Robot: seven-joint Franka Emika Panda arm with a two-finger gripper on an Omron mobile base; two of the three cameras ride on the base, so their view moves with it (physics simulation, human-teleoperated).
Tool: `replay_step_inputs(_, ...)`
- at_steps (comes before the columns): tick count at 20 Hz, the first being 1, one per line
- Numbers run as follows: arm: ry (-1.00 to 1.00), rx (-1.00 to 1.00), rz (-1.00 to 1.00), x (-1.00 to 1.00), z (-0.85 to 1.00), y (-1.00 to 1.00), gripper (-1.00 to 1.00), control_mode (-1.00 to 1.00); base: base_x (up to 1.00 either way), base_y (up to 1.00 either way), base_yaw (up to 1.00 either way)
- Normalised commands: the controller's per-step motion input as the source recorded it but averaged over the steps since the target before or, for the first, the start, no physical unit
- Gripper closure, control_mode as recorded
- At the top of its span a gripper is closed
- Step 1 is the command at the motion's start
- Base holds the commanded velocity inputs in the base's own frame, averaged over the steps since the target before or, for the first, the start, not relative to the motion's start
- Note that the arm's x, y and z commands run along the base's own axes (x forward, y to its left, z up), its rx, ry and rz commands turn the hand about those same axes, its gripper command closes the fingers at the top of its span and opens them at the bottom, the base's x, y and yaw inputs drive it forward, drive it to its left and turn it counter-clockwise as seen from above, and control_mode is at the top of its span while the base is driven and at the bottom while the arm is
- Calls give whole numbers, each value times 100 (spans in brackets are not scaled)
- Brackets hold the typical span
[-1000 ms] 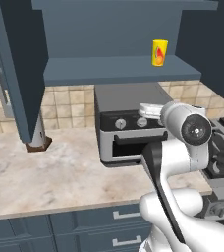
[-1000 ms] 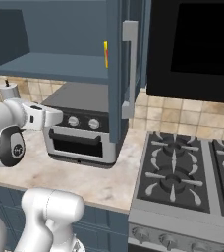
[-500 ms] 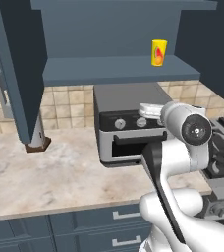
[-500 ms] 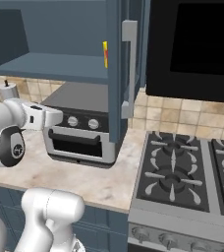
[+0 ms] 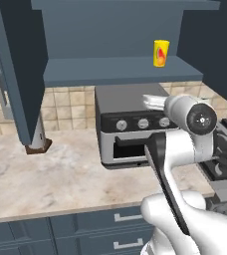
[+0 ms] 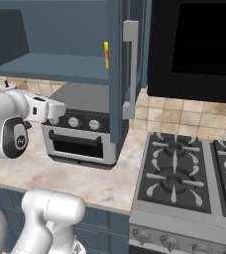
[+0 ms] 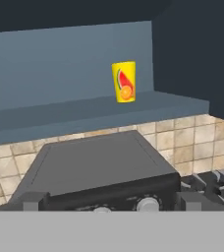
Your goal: Open the cabinet directly in front. Then move the liquor and the cup to the dining counter with the jar on it.
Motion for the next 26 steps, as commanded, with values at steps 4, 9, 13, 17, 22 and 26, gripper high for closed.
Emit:
replay_step_inputs(4,21,0,-2,10,91,-1,-100,-100,0,0,0)
replay_step_inputs(9,25,0,0,0,71,-1,-100,-100,0,0,0)
replay_step_inputs(13,19,-6,0,0,34,-4,-100,-100,0,0,0)
replay_step_inputs(17,8,-7,4,7,0,-3,-100,-100,0,0,0)
replay_step_inputs(22,-7,-3,8,12,-5,-35,-100,-100,0,0,0)
replay_step_inputs(26,-15,-1,12,9,-12,-61,-100,-100,0,0,0)
